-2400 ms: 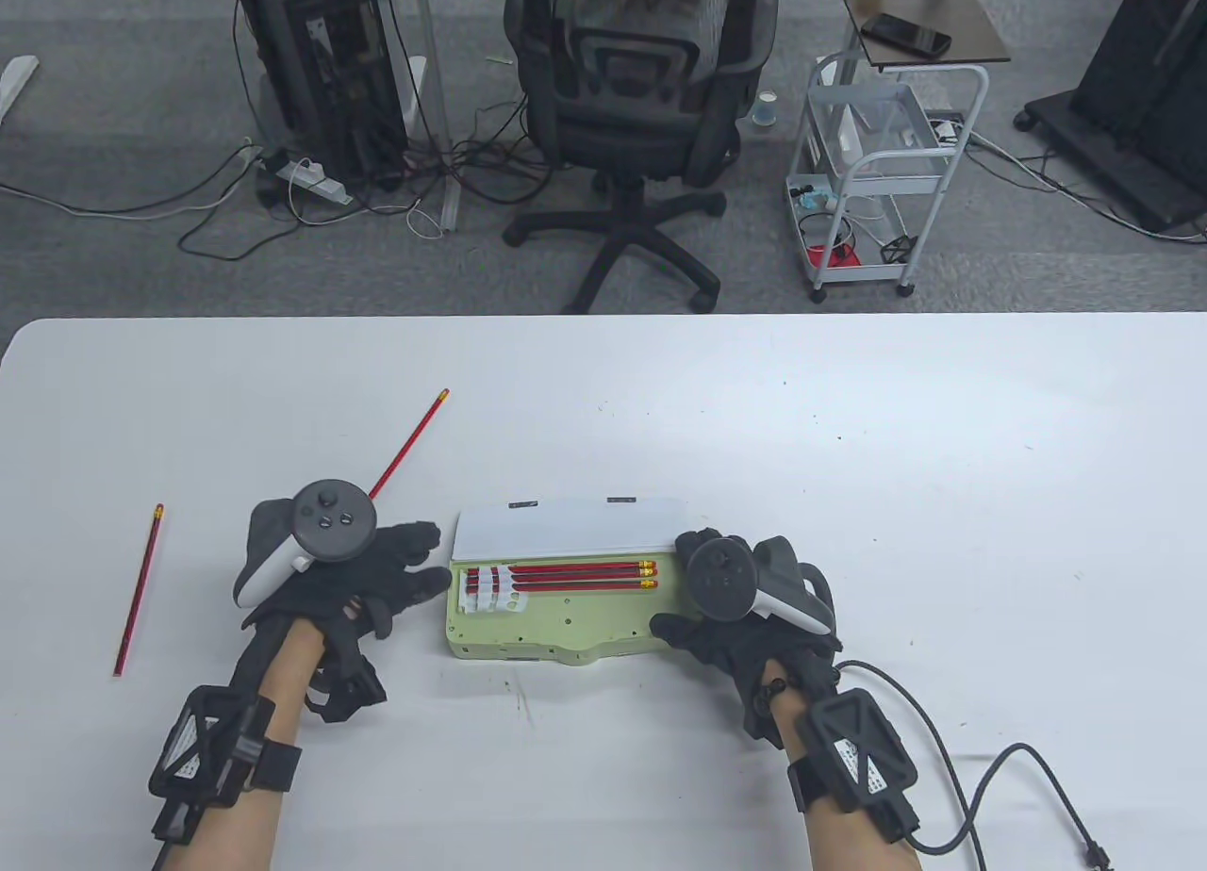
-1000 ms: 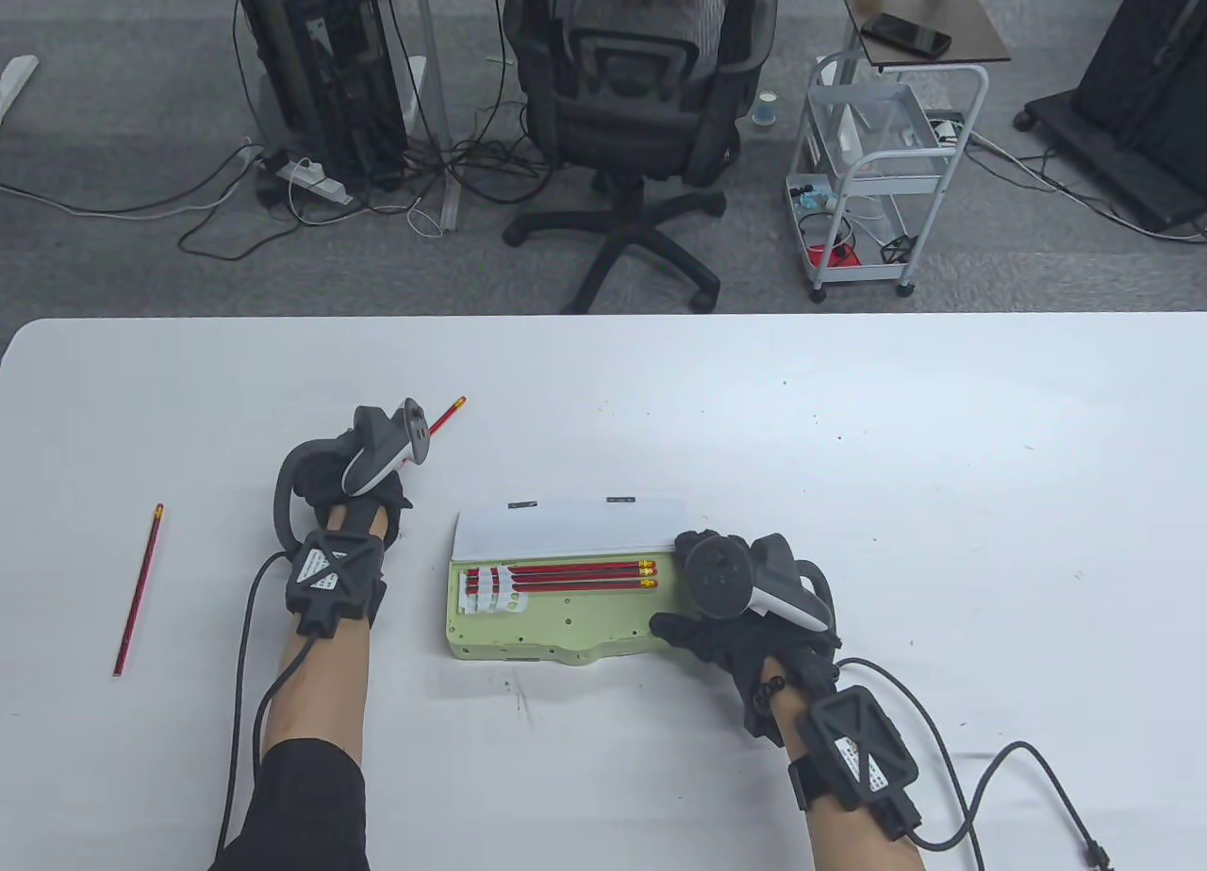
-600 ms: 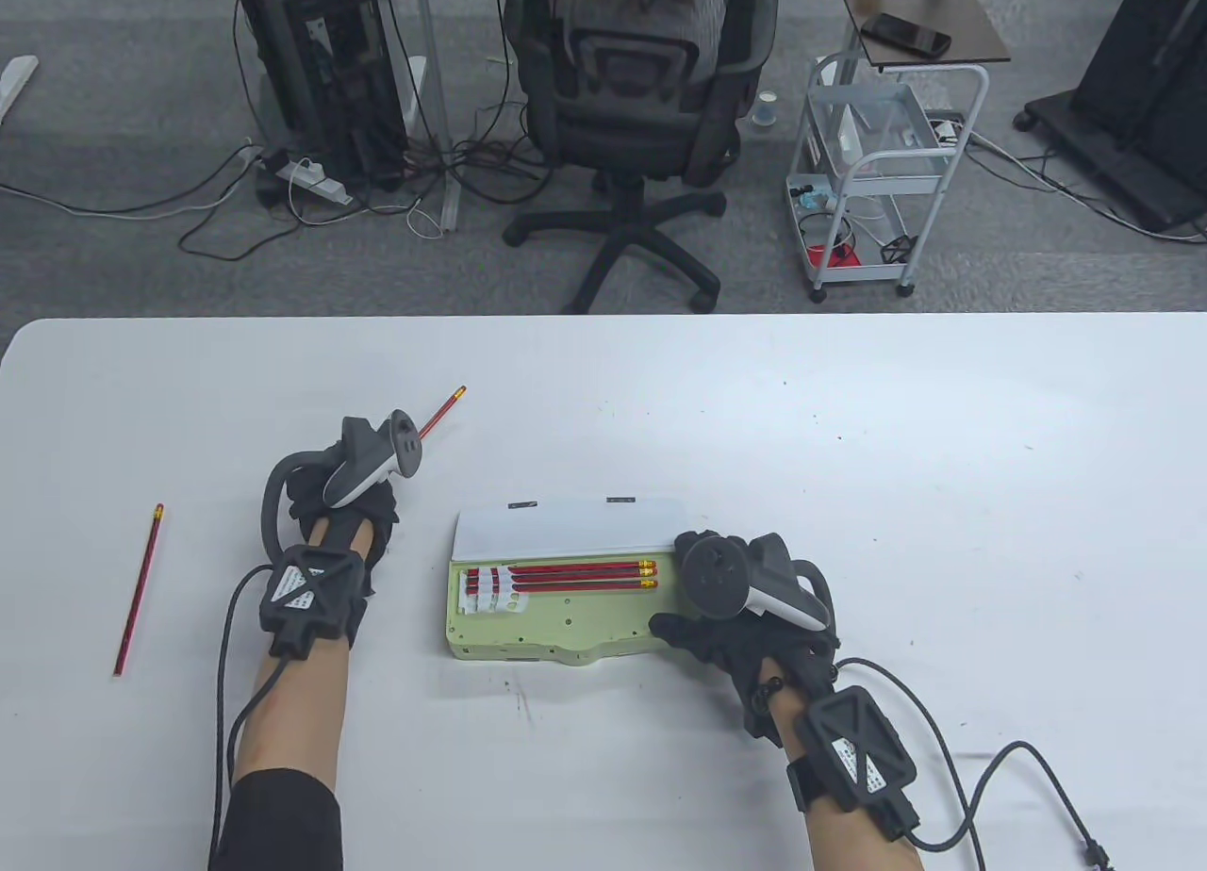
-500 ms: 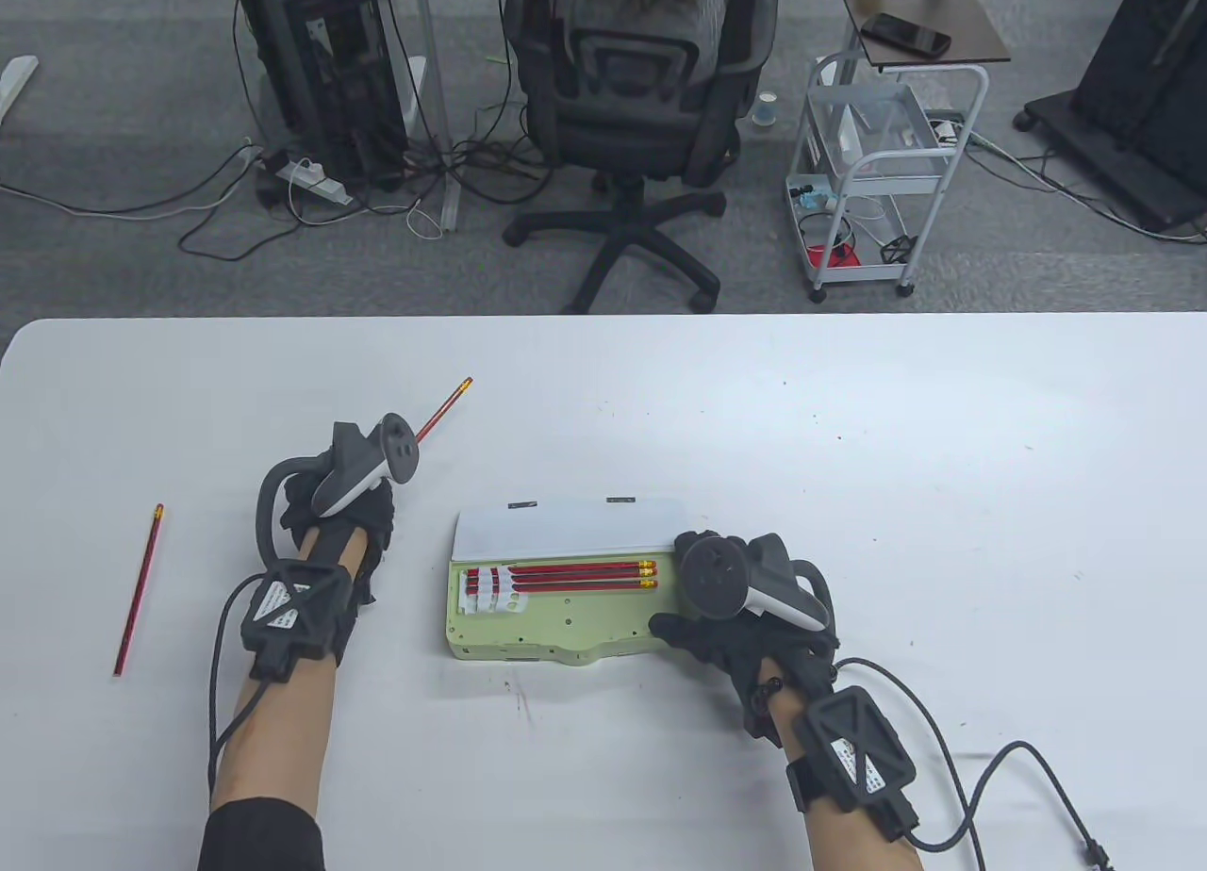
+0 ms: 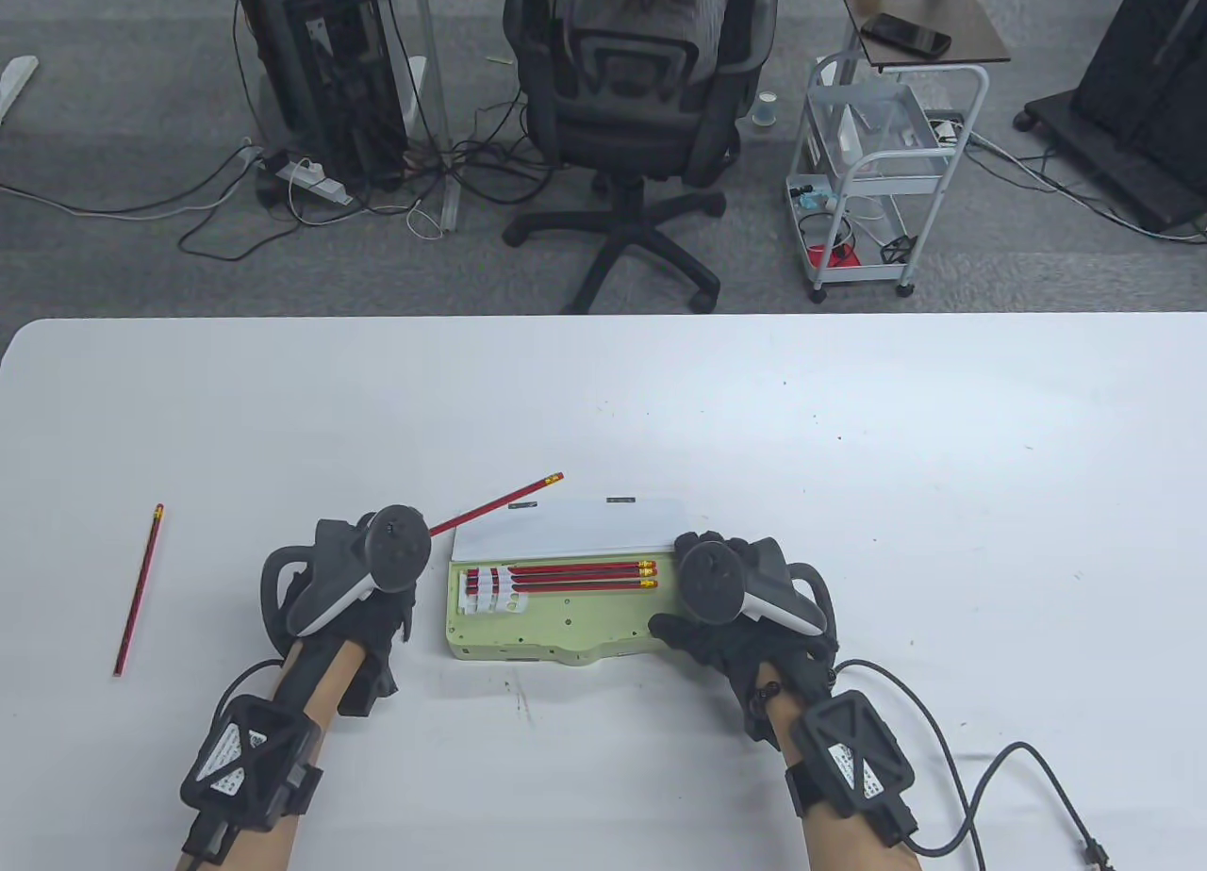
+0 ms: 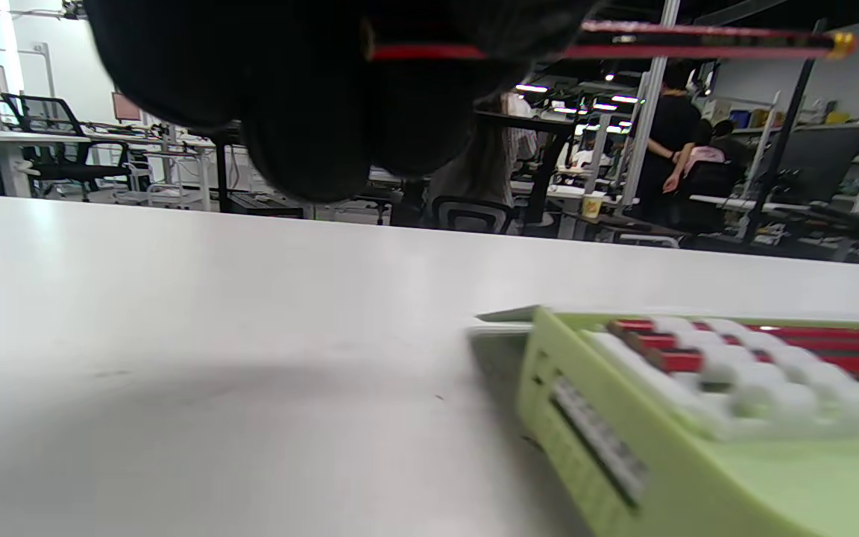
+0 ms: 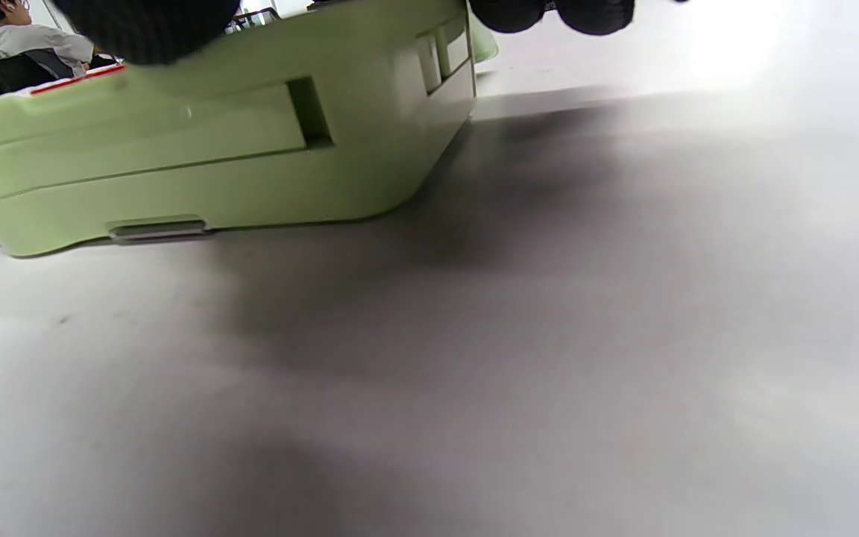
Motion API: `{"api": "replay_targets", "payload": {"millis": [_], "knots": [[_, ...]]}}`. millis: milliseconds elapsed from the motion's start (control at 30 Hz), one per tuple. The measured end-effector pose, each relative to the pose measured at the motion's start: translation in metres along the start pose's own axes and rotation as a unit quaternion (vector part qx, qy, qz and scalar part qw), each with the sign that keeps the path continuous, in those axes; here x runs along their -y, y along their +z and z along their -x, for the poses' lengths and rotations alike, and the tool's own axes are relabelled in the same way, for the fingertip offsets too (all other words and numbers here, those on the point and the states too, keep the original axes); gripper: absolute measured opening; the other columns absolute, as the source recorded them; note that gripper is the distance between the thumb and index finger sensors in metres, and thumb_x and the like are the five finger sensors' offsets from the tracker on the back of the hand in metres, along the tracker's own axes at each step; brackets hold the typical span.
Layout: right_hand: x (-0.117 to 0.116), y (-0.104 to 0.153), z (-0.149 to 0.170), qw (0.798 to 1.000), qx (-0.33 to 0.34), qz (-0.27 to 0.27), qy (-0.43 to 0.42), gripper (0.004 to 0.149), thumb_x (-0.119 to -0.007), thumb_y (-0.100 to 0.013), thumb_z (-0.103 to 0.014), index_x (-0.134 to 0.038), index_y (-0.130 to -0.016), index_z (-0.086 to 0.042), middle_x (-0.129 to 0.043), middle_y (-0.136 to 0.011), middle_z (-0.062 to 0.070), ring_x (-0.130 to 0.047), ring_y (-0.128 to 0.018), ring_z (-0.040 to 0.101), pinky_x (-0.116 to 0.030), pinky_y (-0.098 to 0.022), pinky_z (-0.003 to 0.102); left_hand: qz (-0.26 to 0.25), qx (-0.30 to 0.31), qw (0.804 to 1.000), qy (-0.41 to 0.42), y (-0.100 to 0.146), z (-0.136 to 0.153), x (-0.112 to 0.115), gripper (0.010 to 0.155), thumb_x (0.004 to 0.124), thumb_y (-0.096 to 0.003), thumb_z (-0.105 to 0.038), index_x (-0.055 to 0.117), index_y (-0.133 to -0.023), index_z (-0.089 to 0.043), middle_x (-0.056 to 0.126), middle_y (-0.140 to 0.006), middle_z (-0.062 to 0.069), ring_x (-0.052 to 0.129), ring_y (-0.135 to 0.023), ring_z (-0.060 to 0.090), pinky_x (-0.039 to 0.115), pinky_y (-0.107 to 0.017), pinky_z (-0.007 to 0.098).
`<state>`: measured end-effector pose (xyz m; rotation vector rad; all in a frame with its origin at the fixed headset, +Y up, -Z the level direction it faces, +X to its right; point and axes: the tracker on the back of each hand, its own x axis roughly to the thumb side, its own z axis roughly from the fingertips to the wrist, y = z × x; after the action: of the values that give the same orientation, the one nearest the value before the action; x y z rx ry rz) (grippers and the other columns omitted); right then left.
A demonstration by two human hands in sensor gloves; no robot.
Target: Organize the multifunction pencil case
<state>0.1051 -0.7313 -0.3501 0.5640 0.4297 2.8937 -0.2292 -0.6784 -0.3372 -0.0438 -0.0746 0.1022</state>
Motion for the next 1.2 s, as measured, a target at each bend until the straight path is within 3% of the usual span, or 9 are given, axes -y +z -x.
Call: {"api": "replay_targets", "payload": {"millis": [167,233,300,600,833,1200], "knots": [[0.0,0.002,-0.001,1.0,-0.001,0.002,0.006,0.093,-0.058,-0.049,-0.057,-0.024,-0.113,0.002,-0.028,-0.112,0.038,-0.039,-0.1,0.065,-0.043,-0.07,0.074,-0.022,0.052,0.998,0.029,0.007,-0.014,0.022,0.045,0.065,-0.0474,-0.027,0.07,-0.092,-0.026,0.09,-0.085,0.008,0.097,-0.07,0.028,0.076,-0.059,0.06],[0.002,0.003,-0.002,1.0,0.0,0.004,0.008,0.092,-0.059,-0.049,-0.056,-0.026,-0.113,0.002,-0.029,-0.111,0.039,-0.04,-0.1,0.065,-0.043,-0.07,0.074,-0.003,0.068,0.997,0.032,0.008,-0.017,0.026,0.045,0.066,-0.0474,-0.028,0.07,-0.092,-0.026,0.091,-0.084,0.008,0.097,-0.069,0.028,0.077,-0.058,0.06],[0.007,0.006,-0.004,1.0,-0.003,0.014,0.013,0.092,-0.059,-0.049,-0.055,-0.028,-0.113,0.002,-0.029,-0.111,0.04,-0.041,-0.1,0.066,-0.043,-0.069,0.075,-0.025,0.077,0.996,0.035,0.011,-0.019,0.024,0.045,0.066,-0.0474,-0.028,0.071,-0.092,-0.026,0.092,-0.084,0.006,0.098,-0.068,0.027,0.077,-0.058,0.059],[0.027,0.026,-0.025,0.982,0.032,0.181,0.045,0.078,-0.07,-0.05,-0.047,-0.049,-0.109,0.0,-0.059,-0.106,0.031,-0.071,-0.093,0.056,-0.063,-0.068,0.068,-0.016,0.114,0.993,0.032,0.016,-0.032,0.034,0.044,0.068,-0.0474,-0.028,0.073,-0.091,-0.026,0.093,-0.082,0.006,0.099,-0.066,0.027,0.078,-0.057,0.059],[0.026,0.033,-0.048,0.963,0.093,0.241,0.074,0.062,-0.077,-0.05,-0.038,-0.064,-0.103,-0.007,-0.075,-0.099,0.022,-0.086,-0.084,0.046,-0.073,-0.064,0.061,-0.035,0.131,0.99,0.024,0.022,-0.04,0.029,0.044,0.068,-0.0473,-0.028,0.073,-0.091,-0.026,0.093,-0.082,0.006,0.099,-0.066,0.026,0.078,-0.057,0.059],[0.021,0.032,-0.062,0.951,0.121,0.26,0.118,0.049,-0.08,-0.049,-0.031,-0.076,-0.093,-0.011,-0.088,-0.084,0.015,-0.096,-0.068,0.036,-0.082,-0.058,0.054,-0.038,0.143,0.988,0.038,0.025,-0.042,0.028,0.044,0.066,-0.047,-0.028,0.072,-0.091,-0.025,0.093,-0.08,0.005,0.099,-0.064,0.025,0.079,-0.056,0.058]]}}
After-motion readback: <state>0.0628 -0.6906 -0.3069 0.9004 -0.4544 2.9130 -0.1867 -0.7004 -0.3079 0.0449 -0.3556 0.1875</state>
